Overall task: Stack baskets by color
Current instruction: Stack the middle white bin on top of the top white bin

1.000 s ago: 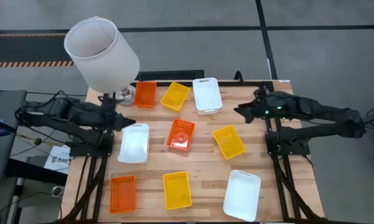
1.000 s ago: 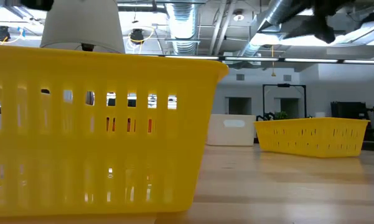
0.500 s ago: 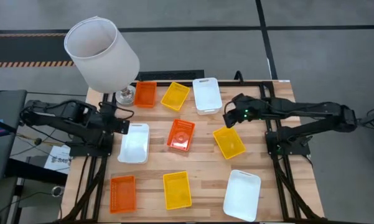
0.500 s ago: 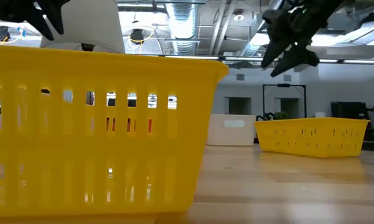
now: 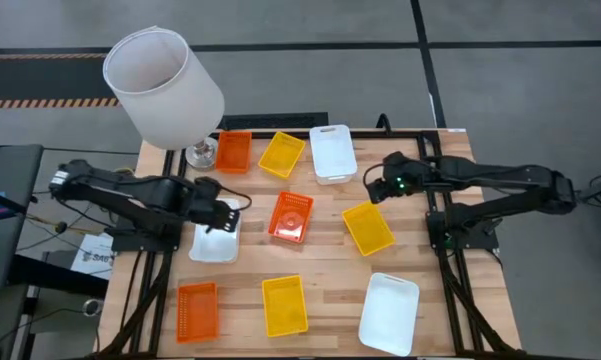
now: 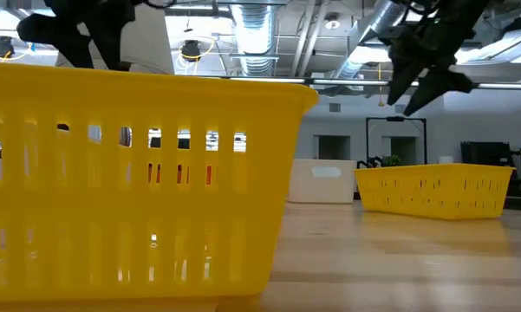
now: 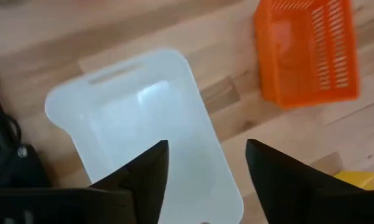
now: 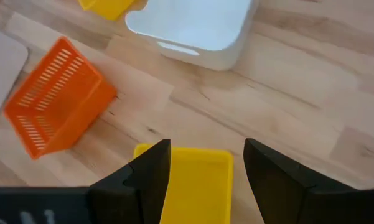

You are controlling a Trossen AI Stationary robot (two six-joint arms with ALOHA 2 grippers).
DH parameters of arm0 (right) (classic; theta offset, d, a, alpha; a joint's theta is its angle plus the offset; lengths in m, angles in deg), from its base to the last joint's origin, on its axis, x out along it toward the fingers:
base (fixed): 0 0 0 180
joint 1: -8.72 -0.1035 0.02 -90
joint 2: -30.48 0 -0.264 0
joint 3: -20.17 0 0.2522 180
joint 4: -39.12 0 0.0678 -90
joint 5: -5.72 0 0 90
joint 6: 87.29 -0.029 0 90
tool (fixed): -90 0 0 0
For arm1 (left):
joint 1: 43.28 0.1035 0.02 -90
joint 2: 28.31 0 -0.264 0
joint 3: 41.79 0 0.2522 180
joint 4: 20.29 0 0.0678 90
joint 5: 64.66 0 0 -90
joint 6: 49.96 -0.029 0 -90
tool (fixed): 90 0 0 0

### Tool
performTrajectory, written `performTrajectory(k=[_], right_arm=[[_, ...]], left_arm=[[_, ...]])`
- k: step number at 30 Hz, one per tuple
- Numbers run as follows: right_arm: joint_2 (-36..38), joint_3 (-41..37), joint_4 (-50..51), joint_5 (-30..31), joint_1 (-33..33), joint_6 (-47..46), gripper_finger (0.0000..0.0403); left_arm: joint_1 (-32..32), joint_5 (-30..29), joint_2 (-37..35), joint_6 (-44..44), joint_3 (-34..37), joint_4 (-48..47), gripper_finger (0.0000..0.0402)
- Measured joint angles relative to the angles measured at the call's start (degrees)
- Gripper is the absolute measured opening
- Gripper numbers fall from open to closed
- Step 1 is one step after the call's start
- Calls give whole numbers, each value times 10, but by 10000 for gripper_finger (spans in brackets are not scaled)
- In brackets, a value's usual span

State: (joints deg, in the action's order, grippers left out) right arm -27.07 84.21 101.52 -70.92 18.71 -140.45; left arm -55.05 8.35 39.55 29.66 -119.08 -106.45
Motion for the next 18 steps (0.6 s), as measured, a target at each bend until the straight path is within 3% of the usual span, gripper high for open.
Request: performTrajectory(k=[8, 18], right_arm=[[29, 0, 46, 2, -58, -59, 225], [28, 0, 58, 55, -139, -97, 225]], left_arm=[[-37, -4, 54, 61, 0, 25, 224], [-37, -3, 129, 68, 0, 31, 224]])
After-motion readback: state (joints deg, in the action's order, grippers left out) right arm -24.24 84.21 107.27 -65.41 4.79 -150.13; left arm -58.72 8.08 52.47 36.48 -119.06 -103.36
